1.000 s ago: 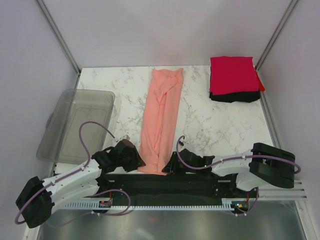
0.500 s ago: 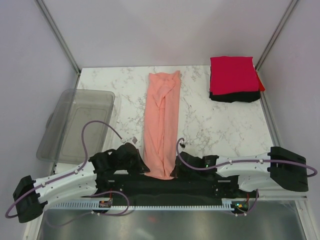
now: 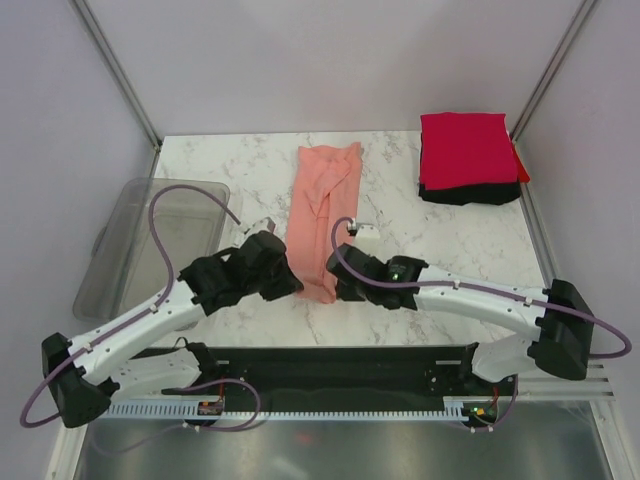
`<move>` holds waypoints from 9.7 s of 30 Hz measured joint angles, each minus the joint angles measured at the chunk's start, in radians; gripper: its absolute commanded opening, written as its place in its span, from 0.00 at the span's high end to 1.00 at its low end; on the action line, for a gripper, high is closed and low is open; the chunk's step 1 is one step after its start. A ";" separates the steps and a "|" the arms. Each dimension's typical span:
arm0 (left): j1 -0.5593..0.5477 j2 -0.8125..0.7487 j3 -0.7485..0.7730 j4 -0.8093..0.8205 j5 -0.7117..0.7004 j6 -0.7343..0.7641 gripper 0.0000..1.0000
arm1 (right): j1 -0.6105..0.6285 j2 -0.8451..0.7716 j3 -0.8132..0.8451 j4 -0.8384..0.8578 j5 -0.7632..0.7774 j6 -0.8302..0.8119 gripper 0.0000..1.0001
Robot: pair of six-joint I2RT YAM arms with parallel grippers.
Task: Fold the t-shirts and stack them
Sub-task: Fold the tshirt
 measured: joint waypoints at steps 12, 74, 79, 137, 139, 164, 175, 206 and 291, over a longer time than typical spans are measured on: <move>0.357 0.355 0.303 0.018 0.090 0.249 0.98 | -0.322 0.270 0.416 -0.087 -0.011 -0.381 1.00; 0.495 0.784 0.117 0.404 0.584 0.472 0.31 | -0.527 0.433 -0.058 0.590 -0.660 -0.399 0.53; 0.467 0.726 0.034 0.478 0.572 0.465 0.32 | -0.529 0.377 -0.179 0.726 -0.675 -0.384 0.53; 0.078 0.185 -0.562 0.756 0.375 0.087 0.52 | -0.385 -0.383 -0.774 0.572 -0.457 -0.145 0.59; 0.077 0.190 -0.562 0.762 0.369 0.087 0.54 | -0.384 -0.382 -0.776 0.576 -0.457 -0.146 0.59; 0.075 0.229 -0.540 0.762 0.273 0.090 0.98 | -0.385 -0.329 -0.788 0.643 -0.468 -0.148 1.00; -0.001 -0.095 -0.496 0.506 0.253 0.090 0.98 | -0.374 -0.640 -0.758 0.311 -0.525 -0.120 1.00; 0.146 0.084 0.143 0.030 0.070 0.157 0.98 | -0.456 -0.066 0.253 -0.306 -0.302 -0.417 1.00; 0.409 0.698 0.655 0.025 0.269 0.516 0.45 | -0.679 0.301 0.283 0.223 -0.771 -0.486 0.23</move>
